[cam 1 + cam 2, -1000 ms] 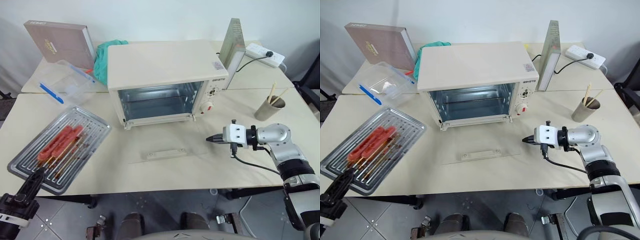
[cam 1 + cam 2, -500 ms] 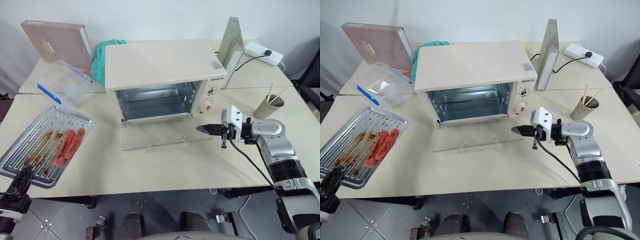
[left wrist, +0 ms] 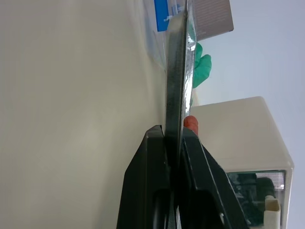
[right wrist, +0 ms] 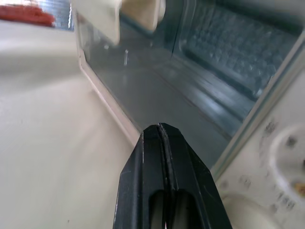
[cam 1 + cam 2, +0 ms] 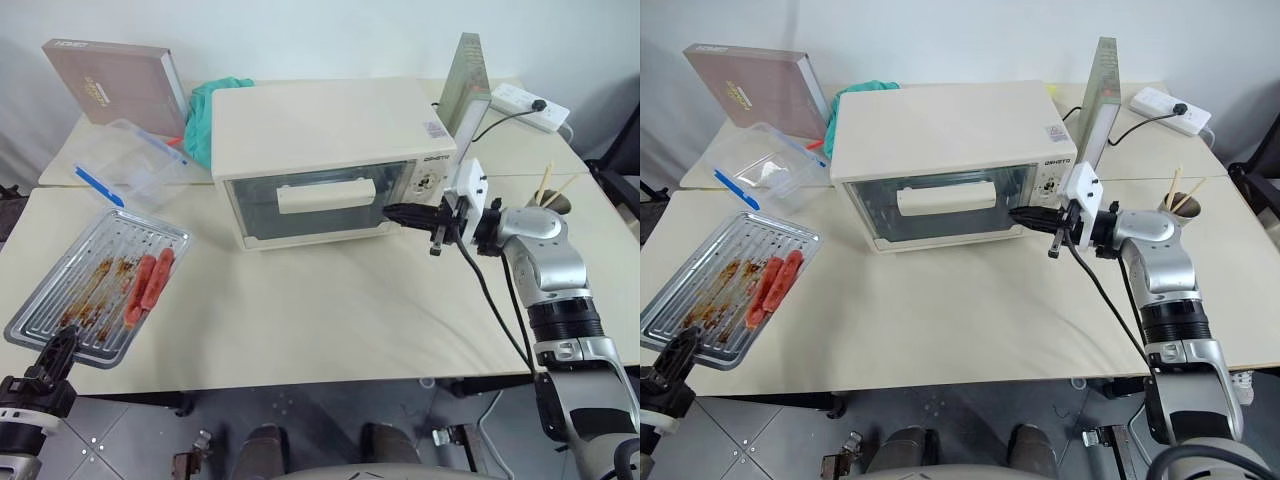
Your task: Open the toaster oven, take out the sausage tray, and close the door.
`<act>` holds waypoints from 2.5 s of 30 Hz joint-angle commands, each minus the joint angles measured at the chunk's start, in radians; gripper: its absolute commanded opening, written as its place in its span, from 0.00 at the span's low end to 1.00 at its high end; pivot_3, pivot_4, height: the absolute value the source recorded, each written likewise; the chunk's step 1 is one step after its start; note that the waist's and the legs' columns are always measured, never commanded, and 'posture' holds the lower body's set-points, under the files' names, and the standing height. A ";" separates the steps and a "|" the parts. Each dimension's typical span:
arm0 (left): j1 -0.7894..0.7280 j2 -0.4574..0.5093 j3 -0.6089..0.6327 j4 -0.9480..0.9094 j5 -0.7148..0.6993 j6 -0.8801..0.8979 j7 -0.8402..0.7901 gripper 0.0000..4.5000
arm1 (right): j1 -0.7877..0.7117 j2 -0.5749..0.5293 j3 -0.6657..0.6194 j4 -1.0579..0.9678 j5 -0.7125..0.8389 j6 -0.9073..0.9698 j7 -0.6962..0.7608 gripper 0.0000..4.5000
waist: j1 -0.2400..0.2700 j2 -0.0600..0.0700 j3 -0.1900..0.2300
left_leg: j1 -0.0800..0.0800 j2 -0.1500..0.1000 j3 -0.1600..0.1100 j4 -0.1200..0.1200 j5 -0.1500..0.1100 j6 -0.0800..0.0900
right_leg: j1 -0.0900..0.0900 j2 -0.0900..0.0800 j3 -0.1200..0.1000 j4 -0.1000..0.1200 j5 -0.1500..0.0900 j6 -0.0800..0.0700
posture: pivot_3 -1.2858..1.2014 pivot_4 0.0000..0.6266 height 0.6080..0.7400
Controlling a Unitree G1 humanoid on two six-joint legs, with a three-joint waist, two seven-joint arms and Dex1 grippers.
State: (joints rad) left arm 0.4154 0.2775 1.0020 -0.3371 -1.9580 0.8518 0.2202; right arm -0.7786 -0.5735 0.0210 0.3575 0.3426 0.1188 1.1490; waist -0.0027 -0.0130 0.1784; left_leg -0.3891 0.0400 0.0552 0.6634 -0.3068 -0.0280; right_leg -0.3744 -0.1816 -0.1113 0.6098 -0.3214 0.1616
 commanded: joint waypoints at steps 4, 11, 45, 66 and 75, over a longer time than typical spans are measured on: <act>0.009 -0.050 -0.011 -0.002 -0.014 0.030 -0.010 0.00 | -0.041 -0.007 -0.038 -0.044 0.022 0.028 0.001 0.01 | 0.000 0.000 0.000 | 0.000 0.000 0.000 0.000 -0.001 0.000 | 0.000 0.000 0.000 -0.001 0.000 0.000 | 0.52 0.24 1.00; 0.053 -0.097 -0.112 -0.015 -0.014 0.065 -0.031 0.00 | 0.033 -0.109 -0.006 -0.161 0.045 0.155 0.156 0.01 | 0.005 0.000 0.000 | -0.001 0.000 0.001 0.000 -0.002 0.001 | 0.000 0.000 0.000 -0.002 0.000 0.000 | 0.52 0.24 1.00; -0.558 0.479 -0.828 0.471 0.033 0.479 -0.253 0.00 | 0.247 -0.352 0.009 -0.365 0.065 0.293 0.339 0.01 | 0.150 0.031 0.004 | -0.002 -0.007 -0.014 0.000 0.013 -0.001 | -0.002 0.000 -0.003 -0.005 0.011 -0.011 | 0.52 0.24 1.00; -0.630 0.490 -0.765 0.485 -0.003 0.475 -0.239 0.00 | 0.248 -0.329 0.015 -0.344 0.050 0.263 0.290 0.01 | 0.169 0.027 0.009 | -0.037 -0.011 -0.021 -0.020 0.061 -0.002 | -0.006 0.001 -0.005 -0.021 0.030 -0.008 | 0.52 0.24 1.00; -0.450 0.473 -0.674 0.325 -0.014 0.399 -0.230 0.00 | 0.194 -0.332 0.047 -0.272 0.031 0.227 0.347 0.01 | 0.064 0.016 0.014 | -0.034 -0.008 -0.004 -0.034 0.057 0.004 | -0.013 -0.001 -0.009 -0.022 0.030 -0.006 | 0.52 0.24 1.00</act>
State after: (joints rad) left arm -0.0517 0.7524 0.2970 0.0387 -1.9359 1.2601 0.0060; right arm -0.5586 -0.9003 0.0747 0.0885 0.3729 0.3685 1.4734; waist 0.0614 0.0031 0.1923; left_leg -0.4228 0.0323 0.0524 0.6283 -0.2502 -0.0239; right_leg -0.3889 -0.1827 -0.1211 0.5885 -0.2914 0.1559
